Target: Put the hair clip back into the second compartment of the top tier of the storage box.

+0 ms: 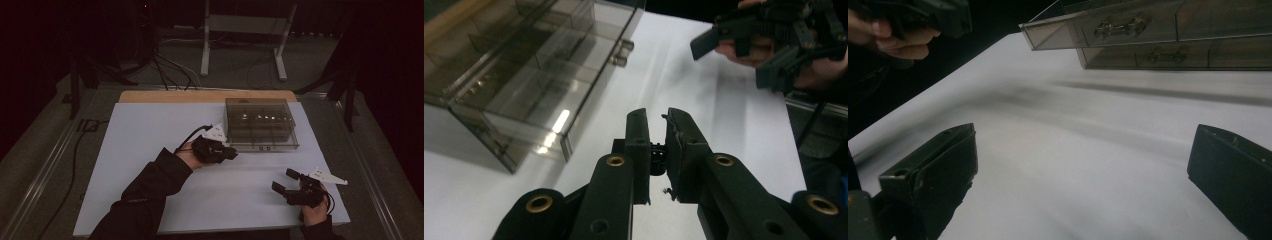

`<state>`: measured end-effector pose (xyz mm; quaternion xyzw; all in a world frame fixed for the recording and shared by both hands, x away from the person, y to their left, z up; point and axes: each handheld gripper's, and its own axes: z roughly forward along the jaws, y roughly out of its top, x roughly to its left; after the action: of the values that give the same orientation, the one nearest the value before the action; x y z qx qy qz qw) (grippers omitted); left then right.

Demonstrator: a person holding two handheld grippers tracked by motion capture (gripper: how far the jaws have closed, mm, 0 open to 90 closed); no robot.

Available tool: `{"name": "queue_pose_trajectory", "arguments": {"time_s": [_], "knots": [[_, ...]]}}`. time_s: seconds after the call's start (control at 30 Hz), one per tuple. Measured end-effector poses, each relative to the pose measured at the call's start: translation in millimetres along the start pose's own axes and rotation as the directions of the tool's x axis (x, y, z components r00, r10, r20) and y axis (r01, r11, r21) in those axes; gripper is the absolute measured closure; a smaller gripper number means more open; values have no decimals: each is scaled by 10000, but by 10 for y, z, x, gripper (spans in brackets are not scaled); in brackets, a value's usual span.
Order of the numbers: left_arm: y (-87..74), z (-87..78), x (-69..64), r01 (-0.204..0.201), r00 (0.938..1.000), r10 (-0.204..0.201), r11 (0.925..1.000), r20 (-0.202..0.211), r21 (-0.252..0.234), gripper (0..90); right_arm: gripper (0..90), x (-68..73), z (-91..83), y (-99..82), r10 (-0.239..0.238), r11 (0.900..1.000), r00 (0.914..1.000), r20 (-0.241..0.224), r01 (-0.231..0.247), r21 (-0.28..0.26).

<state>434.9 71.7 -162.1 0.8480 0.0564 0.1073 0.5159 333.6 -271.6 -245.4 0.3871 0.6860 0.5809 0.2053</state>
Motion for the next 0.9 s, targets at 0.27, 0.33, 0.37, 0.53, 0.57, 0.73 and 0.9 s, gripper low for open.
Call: {"name": "queue_pose_trajectory", "arguments": {"time_s": [0.27, 0.33, 0.37, 0.53, 0.57, 0.73, 0.9], "knots": [[93, 75, 75, 131, 9999, -131, 9999, -25, -89, 820, 0, -4, -9, 0, -29, 10000, 10000, 14, 29, -16], [119, 98, 93, 168, 9998, -168, 9998, 52, -50, 820, 0, -4, -9, 1, -31, 10000, 10000, 8, 31, -32], [136, 112, 97, 172, 9998, -172, 9998, 46, -42, 820, 0, -4, -8, 1, -29, 10000, 10000, 5, 29, -24], [215, 146, 116, 164, 9998, -163, 9998, 76, -87, 819, 0, -1, -7, -1, -16, 10000, 10000, 7, 16, -15], [236, 155, 124, 194, 9998, -193, 9997, 77, -153, 819, 0, -1, -7, -2, -8, 10000, 10000, -2, 8, 7], [313, 197, 158, 310, 9995, -307, 9992, 111, -236, 819, 0, -1, -10, -2, -5, 10000, 10000, -8, 5, -16], [381, 259, 168, 275, 9995, -272, 9994, 149, -223, 819, 0, -1, -12, -2, 2, 10000, 10000, -20, -2, -23]]}}
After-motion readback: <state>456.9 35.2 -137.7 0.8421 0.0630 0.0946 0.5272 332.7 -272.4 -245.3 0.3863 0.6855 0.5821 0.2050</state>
